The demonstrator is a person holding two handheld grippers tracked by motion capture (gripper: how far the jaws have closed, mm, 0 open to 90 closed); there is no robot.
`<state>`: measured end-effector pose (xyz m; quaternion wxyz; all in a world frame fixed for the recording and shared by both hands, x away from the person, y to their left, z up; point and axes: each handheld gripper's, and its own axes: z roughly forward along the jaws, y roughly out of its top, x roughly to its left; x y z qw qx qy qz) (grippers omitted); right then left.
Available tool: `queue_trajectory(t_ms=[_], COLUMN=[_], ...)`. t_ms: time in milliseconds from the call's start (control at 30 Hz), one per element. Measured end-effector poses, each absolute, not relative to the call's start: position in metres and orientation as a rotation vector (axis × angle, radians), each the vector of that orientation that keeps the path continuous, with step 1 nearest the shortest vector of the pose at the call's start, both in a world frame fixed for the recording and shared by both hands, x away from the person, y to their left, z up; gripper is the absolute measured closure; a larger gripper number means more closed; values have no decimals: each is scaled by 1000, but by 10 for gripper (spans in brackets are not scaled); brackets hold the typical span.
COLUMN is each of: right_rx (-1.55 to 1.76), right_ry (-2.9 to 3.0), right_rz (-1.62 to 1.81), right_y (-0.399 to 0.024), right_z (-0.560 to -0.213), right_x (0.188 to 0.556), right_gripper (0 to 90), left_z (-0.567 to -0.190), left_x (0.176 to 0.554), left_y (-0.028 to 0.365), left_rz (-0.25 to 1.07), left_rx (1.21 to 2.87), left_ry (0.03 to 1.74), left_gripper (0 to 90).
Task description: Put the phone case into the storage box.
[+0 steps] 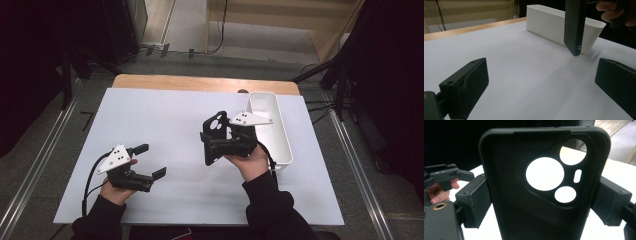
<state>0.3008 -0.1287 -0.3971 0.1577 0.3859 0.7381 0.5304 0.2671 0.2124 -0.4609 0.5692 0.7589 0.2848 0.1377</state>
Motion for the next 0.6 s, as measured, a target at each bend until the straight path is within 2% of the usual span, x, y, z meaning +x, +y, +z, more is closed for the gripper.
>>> queue_trajectory(t_ms=[600], right_rx=[1090], right_ry=[2106], right_rz=[1538], right_y=[-148], right_z=[-373], right_x=[313], right_gripper=[118], left_z=[-463], left_x=[261], left_y=[219], left_rz=[341], left_rx=[1788], left_ry=[688], left_gripper=[0])
